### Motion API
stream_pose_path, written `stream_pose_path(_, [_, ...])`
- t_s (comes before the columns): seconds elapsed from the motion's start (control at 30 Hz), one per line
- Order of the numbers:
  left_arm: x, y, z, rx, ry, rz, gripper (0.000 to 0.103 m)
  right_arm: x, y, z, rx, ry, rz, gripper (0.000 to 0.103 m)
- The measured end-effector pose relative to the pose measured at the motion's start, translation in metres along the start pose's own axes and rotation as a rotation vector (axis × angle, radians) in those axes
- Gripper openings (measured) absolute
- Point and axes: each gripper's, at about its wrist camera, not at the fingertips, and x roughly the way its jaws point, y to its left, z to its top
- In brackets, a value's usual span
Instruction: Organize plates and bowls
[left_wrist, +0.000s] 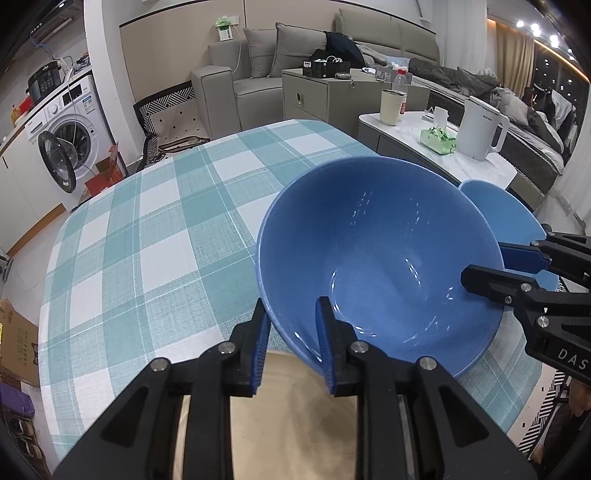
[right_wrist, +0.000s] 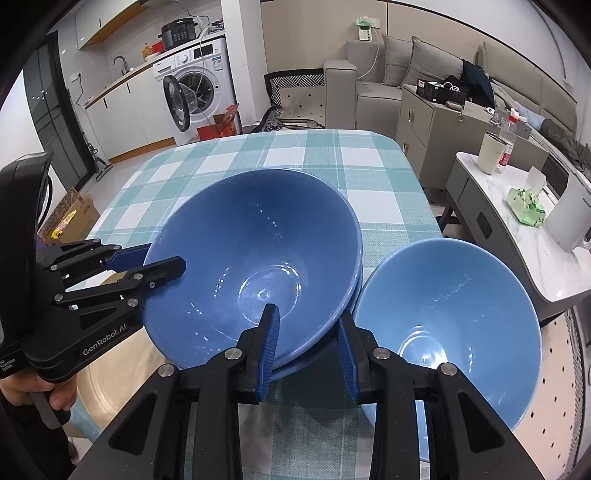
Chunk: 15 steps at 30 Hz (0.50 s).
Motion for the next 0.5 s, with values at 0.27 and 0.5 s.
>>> stream_pose_path(0.27, [-0.005, -0.003, 0.001, 0.001, -0.012, -0.010, 0.029, -0.005, -0.003, -0.002, 0.004, -0.007, 0.030, 0.052])
stream_pose_path(0.5, [-0.025, -0.004, 0.005, 0.000, -0.061, -0.023, 0.052, -0.022, -0.006, -0.002, 0.012, -0.063, 0.049, 0.090])
